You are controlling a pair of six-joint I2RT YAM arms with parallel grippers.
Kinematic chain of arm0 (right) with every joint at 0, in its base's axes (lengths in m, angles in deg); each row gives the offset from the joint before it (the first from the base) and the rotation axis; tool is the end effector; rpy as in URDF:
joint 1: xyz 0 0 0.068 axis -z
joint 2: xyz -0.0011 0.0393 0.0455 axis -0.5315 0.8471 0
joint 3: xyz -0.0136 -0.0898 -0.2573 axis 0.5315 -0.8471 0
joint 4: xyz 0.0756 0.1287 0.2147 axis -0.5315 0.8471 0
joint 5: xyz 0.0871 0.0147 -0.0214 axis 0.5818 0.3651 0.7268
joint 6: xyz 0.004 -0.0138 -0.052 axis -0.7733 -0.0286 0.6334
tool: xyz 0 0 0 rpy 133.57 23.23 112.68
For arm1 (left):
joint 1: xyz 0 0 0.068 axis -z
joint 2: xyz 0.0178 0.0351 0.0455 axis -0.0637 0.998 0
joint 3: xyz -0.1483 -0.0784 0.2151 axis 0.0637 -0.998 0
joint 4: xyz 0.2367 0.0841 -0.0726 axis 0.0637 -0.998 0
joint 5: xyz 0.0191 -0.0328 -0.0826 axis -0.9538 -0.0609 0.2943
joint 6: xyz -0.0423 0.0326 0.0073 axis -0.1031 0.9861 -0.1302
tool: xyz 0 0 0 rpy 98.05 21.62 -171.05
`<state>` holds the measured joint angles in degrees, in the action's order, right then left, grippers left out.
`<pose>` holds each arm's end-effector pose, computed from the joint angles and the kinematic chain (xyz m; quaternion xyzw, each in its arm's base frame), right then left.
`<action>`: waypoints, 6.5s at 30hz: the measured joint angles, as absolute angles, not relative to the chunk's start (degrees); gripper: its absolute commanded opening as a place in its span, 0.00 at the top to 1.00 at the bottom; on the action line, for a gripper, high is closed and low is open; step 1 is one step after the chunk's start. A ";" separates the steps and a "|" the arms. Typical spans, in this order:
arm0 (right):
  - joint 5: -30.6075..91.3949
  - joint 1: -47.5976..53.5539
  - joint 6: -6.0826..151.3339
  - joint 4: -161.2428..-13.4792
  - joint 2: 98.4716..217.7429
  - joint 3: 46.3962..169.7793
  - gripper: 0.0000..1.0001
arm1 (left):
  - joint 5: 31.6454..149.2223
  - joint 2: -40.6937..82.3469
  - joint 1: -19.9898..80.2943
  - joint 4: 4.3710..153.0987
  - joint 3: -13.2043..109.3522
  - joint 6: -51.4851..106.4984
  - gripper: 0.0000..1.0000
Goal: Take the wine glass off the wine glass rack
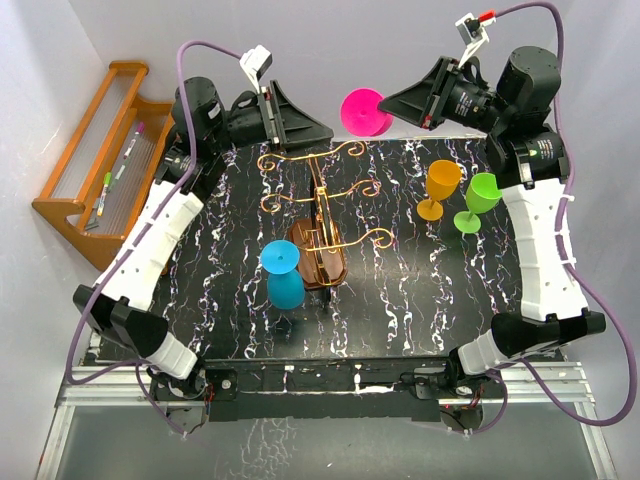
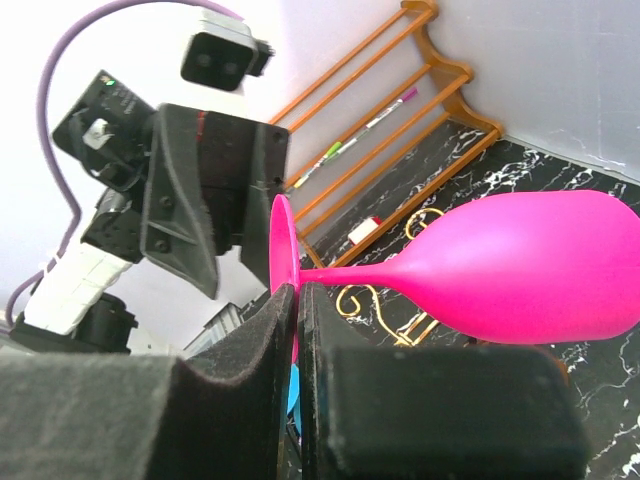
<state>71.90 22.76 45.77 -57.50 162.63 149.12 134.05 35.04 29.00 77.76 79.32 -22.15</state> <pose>0.2679 0.0714 0.5556 -0.1542 0.6876 0.5091 0.4942 0.2904 -0.1685 0.5189 0.1612 0.6281 -0.6830 0.3363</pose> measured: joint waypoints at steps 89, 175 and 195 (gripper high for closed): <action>29.63 -0.28 109.96 -81.85 136.73 102.76 0.92 | 123.14 34.61 32.78 56.91 85.99 -23.11 0.55; 69.45 12.75 48.81 -58.02 164.73 147.69 0.46 | 82.12 12.14 33.08 41.80 71.93 1.00 1.00; 65.47 11.61 53.97 -51.34 162.37 146.91 0.92 | 86.53 16.84 33.08 43.81 75.32 1.35 0.64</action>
